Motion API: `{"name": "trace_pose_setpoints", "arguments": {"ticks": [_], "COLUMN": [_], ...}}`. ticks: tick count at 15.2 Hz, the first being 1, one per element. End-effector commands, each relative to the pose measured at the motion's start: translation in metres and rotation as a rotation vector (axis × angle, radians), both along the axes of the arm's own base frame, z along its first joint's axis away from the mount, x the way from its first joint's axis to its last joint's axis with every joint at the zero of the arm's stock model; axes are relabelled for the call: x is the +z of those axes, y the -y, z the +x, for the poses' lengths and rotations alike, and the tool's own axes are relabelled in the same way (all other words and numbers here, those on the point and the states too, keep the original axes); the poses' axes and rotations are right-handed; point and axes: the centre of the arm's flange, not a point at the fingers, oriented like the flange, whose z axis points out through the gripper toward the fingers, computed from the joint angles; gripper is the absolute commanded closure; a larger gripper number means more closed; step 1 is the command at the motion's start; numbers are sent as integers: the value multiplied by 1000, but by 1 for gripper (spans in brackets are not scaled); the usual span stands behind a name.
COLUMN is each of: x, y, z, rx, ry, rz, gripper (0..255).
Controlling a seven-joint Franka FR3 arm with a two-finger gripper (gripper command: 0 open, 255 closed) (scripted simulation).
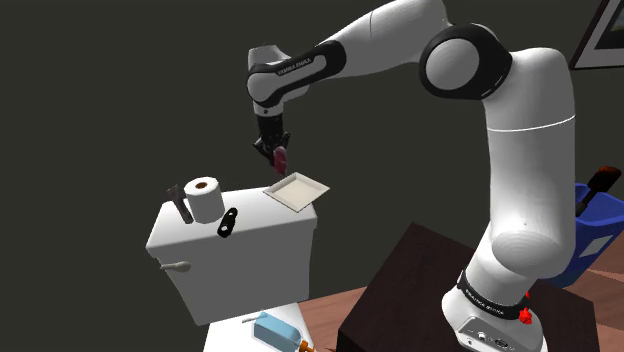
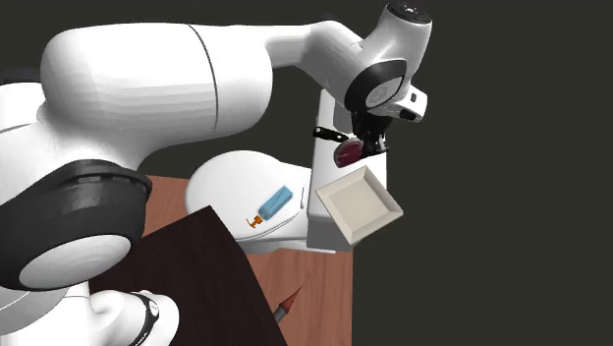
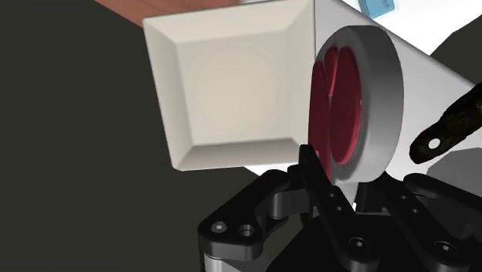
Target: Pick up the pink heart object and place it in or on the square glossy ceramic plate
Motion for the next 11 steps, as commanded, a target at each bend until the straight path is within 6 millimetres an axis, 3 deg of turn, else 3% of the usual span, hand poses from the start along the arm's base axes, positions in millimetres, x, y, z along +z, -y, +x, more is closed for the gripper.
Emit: {"name": "trace_pose_setpoints", "arguments": {"ticks": [1,4,11], "x": [1,6,-31], "y": [25,69,69], "z": [-7,-23,-23], "rx": [1,1,1], "ry": [0,0,0], "rz": [0,0,0], "gripper": [255,255,255]}}
